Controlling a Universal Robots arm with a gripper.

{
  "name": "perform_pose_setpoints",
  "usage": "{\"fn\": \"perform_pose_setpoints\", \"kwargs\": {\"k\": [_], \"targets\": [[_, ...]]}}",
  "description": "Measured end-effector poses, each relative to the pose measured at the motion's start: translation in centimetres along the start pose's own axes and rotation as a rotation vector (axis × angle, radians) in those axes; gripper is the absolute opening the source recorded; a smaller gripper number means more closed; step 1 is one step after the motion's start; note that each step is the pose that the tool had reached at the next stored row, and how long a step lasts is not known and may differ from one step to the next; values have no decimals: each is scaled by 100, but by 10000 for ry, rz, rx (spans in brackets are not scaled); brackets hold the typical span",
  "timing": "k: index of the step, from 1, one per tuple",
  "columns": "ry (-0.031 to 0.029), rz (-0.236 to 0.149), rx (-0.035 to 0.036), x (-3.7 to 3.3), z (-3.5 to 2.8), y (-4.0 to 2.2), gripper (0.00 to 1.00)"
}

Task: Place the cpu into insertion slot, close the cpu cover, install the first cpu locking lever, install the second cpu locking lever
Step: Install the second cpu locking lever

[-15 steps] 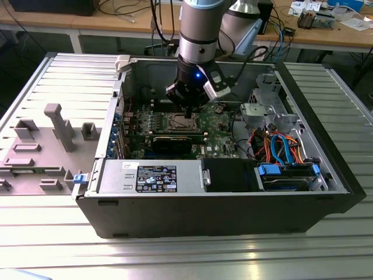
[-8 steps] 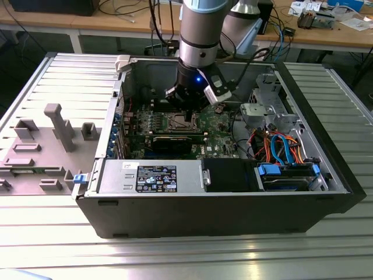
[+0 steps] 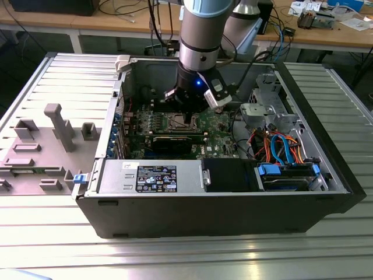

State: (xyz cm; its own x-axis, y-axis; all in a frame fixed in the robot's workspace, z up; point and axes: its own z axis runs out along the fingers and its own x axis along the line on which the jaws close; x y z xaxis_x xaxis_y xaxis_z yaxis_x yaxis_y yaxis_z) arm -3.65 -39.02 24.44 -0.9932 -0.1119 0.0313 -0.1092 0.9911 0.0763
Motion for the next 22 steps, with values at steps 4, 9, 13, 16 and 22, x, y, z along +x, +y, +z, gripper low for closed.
{"fn": "perform_pose_setpoints", "kwargs": {"k": [4, 9, 13, 16, 22], "targets": [[59, 6, -36, 20, -1, -23, 11], [104, 5, -95, 108, 12, -43, 11], [95, 2, -179, 176, 29, -55, 11], [84, -3, -287, 212, 44, -70, 11], [71, -9, -407, 281, 128, -104, 11]]}}
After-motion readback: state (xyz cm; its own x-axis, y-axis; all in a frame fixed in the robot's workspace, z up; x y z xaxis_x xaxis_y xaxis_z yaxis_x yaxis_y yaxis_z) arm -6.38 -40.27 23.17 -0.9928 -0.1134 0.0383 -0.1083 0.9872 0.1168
